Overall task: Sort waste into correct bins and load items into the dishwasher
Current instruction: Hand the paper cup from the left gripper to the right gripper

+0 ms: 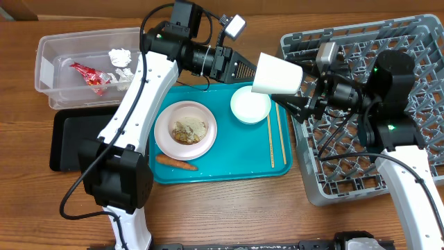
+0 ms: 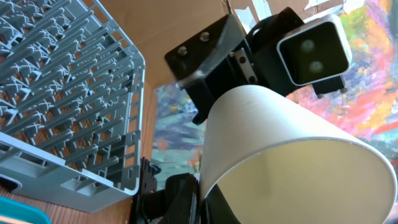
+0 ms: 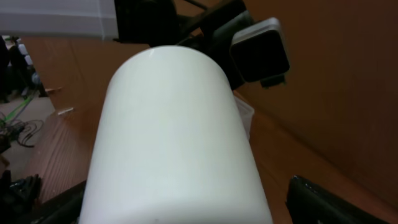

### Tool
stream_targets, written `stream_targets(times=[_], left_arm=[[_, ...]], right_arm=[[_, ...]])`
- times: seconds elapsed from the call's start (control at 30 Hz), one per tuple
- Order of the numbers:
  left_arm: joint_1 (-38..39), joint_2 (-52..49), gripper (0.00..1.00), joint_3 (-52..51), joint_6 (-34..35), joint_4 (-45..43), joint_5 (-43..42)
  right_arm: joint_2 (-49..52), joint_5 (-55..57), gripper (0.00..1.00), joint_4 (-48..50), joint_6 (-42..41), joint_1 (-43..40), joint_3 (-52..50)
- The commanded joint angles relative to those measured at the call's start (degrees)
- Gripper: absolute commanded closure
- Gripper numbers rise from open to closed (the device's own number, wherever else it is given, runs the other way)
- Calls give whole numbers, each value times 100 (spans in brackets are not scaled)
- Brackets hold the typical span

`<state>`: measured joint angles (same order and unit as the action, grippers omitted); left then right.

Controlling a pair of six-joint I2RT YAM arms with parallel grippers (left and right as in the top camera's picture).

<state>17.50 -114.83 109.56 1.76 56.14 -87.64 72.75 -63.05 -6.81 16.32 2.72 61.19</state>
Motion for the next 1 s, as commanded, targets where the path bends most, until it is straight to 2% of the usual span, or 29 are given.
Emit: stream_targets(times=[0.0, 0.1, 0.47, 0.67, 0.97], left_arm=[[-11, -46, 96, 116, 63, 42, -26], [-11, -46, 96, 116, 63, 39, -26], [-11, -46, 96, 116, 63, 39, -26], [-11, -46, 96, 116, 66, 39, -26], [-11, -46, 96, 116, 72, 39, 52]], right_arm=[[-9, 20, 9, 170, 24, 11, 151], [-9, -4, 15, 179, 22, 11, 151], [-9, -284, 20, 238, 22, 11, 151], [-9, -282, 33, 282, 22, 11, 151], [-9, -282, 44, 313, 20, 11, 151]])
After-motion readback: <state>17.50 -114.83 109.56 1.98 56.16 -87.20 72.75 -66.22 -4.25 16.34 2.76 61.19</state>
